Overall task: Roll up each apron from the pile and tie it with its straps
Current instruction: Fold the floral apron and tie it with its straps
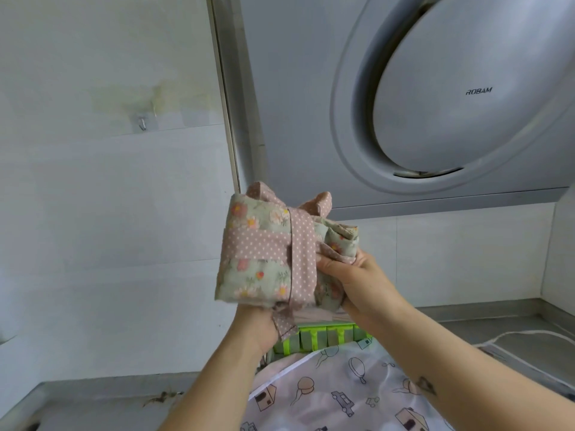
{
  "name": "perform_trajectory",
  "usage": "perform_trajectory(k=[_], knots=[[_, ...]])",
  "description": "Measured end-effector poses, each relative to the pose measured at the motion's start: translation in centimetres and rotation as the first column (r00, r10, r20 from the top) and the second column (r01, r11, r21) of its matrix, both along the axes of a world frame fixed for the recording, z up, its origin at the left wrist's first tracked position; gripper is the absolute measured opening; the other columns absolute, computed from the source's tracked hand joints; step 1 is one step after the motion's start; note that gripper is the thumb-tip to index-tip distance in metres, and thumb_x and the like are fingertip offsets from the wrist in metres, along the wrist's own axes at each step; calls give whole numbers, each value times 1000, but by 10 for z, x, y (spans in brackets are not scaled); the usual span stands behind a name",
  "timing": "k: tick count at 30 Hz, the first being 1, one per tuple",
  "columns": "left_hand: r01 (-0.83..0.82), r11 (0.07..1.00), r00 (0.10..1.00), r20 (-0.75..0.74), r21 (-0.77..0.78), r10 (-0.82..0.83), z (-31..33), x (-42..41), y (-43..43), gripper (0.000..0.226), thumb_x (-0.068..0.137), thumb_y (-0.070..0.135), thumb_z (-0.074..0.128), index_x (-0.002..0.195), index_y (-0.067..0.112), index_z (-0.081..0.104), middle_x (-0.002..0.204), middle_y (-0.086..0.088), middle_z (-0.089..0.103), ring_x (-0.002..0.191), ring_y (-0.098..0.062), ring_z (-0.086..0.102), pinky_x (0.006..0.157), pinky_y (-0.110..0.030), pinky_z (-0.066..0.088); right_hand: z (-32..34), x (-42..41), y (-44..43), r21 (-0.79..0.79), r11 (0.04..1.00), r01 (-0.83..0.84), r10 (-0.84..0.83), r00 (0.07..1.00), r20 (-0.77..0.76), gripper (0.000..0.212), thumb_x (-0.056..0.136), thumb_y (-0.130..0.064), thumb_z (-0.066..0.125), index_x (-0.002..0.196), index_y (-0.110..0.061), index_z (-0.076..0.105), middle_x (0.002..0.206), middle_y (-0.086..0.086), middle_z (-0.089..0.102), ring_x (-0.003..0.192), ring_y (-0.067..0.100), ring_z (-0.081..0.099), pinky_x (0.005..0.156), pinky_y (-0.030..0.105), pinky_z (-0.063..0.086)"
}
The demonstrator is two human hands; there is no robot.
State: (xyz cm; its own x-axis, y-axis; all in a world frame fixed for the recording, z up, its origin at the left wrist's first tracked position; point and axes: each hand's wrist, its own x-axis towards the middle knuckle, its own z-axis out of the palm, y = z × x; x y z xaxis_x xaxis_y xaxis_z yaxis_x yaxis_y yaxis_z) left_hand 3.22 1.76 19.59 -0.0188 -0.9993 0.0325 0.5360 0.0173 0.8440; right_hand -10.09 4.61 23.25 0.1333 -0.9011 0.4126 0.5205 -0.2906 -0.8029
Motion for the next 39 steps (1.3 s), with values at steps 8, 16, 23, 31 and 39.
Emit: perform_trajectory(k=[8, 16, 23, 31, 39], knots=[[-7, 946, 933, 338, -324, 123, 11, -6, 23, 35, 98, -5, 26, 69, 14, 31, 45, 8, 29, 42, -7, 19, 44, -22, 15, 5, -2, -5, 169, 967, 188, -191, 982, -2, 16, 87, 2, 59, 92, -12, 63, 86, 10, 70, 73, 20, 68, 62, 32, 59], [138, 883, 508, 797, -449, 326, 18, 8, 29, 43, 102, 17, 38, 63, 16, 55, 41, 16, 47, 43, 1, 41, 48, -14, 29, 10, -7, -4, 195, 938, 288, -299, 954, 29, 17, 87, 2, 59, 87, -14, 63, 84, 8, 70, 70, 17, 68, 55, 29, 57], [132, 916, 406, 864, -379, 299, 6, 3, 27, 43, 103, 31, 36, 68, 22, 60, 50, 7, 54, 44, 2, 46, 57, -20, 36, 8, -15, -17, 250, 856, 453, -469, 883, 5, 20, 87, 3, 60, 84, -17, 62, 87, 10, 69, 79, 25, 67, 70, 39, 57], [116, 974, 694, 717, -192, 59, 16, -16, 32, 37, 103, 24, 38, 84, 15, 68, 70, -1, 62, 63, -10, 58, 68, -27, 55, 8, -10, -17, -2, 787, 617, -609, 778, -155, 25, 87, 0, 60, 80, -24, 60, 84, 3, 69, 84, 21, 67, 75, 41, 58], [57, 998, 954, 294, 36, -65, 24, -24, 35, 20, 96, 9, 53, 79, 5, 63, 60, -3, 54, 59, -12, 57, 64, -25, 53, -9, -12, -19, -252, 662, 706, -749, 614, -251, 20, 86, -4, 60, 97, -21, 63, 87, -6, 68, 84, 9, 65, 73, 38, 58]])
